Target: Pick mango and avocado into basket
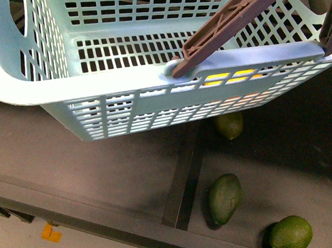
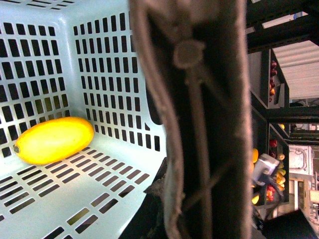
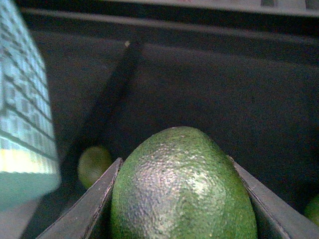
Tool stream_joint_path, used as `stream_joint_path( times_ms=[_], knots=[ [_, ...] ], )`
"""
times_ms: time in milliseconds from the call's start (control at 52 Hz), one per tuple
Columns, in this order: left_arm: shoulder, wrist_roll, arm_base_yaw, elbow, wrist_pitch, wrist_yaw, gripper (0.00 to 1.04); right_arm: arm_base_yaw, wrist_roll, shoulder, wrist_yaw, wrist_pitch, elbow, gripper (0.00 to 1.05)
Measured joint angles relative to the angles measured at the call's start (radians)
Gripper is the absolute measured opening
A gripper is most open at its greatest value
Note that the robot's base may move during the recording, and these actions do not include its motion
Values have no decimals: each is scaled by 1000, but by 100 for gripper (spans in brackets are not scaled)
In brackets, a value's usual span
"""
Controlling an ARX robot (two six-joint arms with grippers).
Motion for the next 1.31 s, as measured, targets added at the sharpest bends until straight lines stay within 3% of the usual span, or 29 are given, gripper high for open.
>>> stream_joint_path(
  times_ms=[365, 596, 635, 731, 865, 1192, 1250, 1308],
  knots=[
    [0, 0, 0, 0, 0, 0, 5, 335, 126, -137, 127, -45, 112, 53],
    [0, 0, 0, 0, 0, -2, 5, 471, 172, -41, 193, -19, 185, 53],
    [0, 0, 0, 0, 0, 0, 5, 481, 177, -19, 203, -14, 193, 54],
    [0, 0, 0, 0, 0, -1, 5, 497, 203, 32, 242, -7, 212, 76],
    [0, -1, 0, 0, 0, 1, 5, 503, 224, 34, 280, -9, 217, 98],
    [0, 0, 3, 0, 0, -7, 5, 475, 276, -132, 389, -60, 163, 96],
    [0, -1, 0, 0, 0, -4, 5, 478, 223, -138, 571, 118, 88, 86],
    [0, -1, -1, 0, 0, 2, 5, 458, 186, -170, 660, 274, -29, 74]
  ],
)
